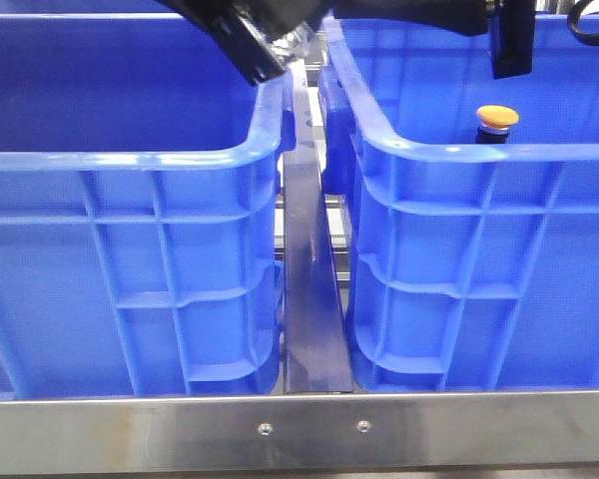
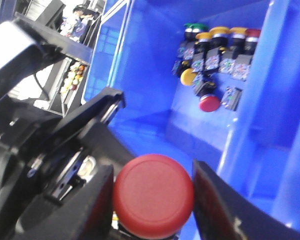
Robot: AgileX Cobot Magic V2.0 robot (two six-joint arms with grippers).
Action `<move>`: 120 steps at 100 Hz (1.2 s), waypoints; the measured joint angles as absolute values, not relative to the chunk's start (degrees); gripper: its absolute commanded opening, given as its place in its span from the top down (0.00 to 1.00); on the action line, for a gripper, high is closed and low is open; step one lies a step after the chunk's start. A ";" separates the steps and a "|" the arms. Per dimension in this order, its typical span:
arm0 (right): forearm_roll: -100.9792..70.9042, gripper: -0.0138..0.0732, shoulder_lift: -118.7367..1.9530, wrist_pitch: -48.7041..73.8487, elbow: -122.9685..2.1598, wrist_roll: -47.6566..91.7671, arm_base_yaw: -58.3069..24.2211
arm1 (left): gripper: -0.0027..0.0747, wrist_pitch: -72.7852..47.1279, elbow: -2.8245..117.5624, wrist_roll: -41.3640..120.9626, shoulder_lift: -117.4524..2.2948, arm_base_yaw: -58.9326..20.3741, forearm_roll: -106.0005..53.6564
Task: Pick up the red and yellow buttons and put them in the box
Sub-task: 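Grasp the red button cap with the right gripper, open the left gripper, then carry the red button with the right gripper down beside the yellow button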
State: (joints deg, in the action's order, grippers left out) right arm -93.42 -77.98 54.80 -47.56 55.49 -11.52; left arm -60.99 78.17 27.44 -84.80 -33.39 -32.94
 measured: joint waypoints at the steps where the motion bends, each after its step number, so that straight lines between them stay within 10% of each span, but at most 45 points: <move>1: -93.42 0.62 -77.98 55.03 -47.56 55.49 -11.52 | 0.31 -60.99 78.17 27.44 -84.80 -33.39 -32.94; 59: -92.15 0.62 -77.98 58.05 -51.99 58.27 3.48 | 0.26 -62.56 78.17 27.44 -84.80 -33.39 -32.94; 120: -83.42 0.62 -80.36 38.90 -53.33 98.54 15.91 | 0.26 -63.52 78.17 27.44 -84.80 -33.39 -32.94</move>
